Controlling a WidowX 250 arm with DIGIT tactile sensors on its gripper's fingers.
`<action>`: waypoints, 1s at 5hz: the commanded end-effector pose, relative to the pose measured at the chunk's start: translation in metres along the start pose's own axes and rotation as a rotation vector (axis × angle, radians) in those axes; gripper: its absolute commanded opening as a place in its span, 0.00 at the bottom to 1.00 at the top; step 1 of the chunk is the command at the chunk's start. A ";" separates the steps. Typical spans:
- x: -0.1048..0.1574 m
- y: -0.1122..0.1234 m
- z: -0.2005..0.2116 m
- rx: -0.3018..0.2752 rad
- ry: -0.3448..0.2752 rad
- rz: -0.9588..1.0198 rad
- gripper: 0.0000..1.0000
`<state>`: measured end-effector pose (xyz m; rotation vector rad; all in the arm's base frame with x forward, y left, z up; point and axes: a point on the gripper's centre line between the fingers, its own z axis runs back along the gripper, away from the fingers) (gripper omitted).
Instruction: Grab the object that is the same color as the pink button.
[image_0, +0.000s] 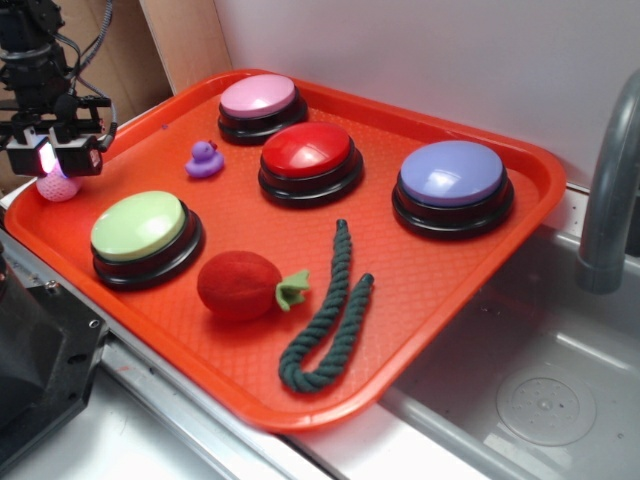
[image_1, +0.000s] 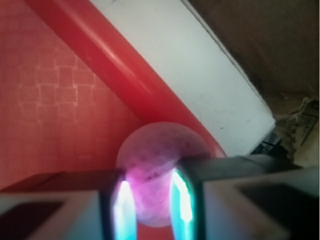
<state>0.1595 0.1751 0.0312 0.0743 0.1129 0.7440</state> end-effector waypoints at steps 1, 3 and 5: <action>-0.021 -0.028 0.073 0.033 -0.171 -0.321 0.00; -0.074 -0.077 0.144 -0.042 -0.218 -0.675 0.00; -0.102 -0.085 0.181 -0.076 -0.210 -0.863 0.00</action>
